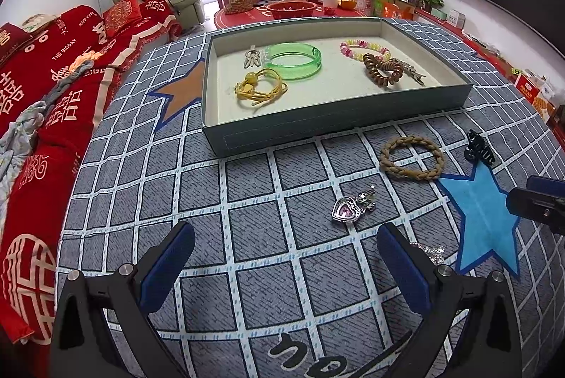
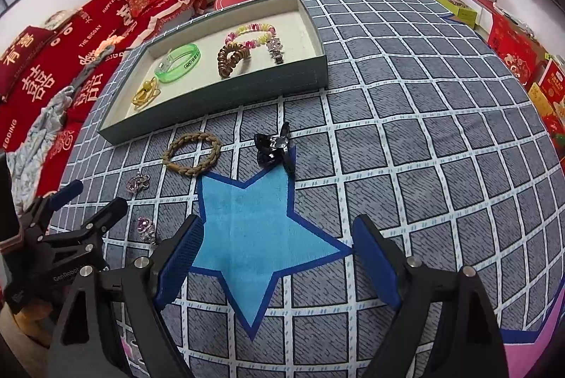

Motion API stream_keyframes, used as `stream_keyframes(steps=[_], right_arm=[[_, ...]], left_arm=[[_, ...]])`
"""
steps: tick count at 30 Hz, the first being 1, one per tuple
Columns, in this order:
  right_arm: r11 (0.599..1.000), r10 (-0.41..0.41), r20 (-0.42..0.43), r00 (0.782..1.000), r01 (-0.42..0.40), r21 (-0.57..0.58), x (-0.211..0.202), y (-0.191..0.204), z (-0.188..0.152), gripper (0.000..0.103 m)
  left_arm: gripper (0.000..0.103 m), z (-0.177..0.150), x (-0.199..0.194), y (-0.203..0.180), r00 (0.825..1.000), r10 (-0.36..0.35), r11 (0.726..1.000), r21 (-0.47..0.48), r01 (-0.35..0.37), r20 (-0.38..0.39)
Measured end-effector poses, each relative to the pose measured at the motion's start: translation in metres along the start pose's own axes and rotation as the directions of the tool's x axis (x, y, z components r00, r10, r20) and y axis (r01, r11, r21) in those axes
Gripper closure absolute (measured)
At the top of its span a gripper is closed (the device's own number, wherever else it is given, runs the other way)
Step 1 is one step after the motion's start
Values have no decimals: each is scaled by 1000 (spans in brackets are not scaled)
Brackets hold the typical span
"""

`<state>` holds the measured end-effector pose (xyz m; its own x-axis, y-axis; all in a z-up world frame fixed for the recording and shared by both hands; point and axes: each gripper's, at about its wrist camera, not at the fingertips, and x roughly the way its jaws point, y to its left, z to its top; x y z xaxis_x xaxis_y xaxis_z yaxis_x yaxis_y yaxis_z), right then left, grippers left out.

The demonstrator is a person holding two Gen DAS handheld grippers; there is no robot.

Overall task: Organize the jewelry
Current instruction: 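Grasp silver heart pendant with left tool while right tool grasps black claw clip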

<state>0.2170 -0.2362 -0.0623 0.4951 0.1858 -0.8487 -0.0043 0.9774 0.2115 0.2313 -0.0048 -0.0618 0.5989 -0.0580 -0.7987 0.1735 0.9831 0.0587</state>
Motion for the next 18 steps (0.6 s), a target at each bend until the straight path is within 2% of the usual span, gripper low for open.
stream_keyframes(steps=[6,9,11,16,18], right_arm=[[999,-28,-13,1000,27,-21,15,3,6,16],[997,-58,2,998,58,-48,19,7,10,20],[996,-72,9,997,73,-58,22,9,13,24],[994,-83,17,996,84,-67,28,13,24,30],[994,-85,19,996,86,-69,30,15,28,33]], left_arm=[[0,7,8,-6,1000,-11,1000,23,11,-4],[0,10,12,-12,1000,-19,999,35,19,-4],[7,12,17,-16,999,-25,999,47,26,-21],[7,14,19,-20,999,-38,998,40,38,-15],[15,14,18,-21,999,-53,998,41,53,-12]])
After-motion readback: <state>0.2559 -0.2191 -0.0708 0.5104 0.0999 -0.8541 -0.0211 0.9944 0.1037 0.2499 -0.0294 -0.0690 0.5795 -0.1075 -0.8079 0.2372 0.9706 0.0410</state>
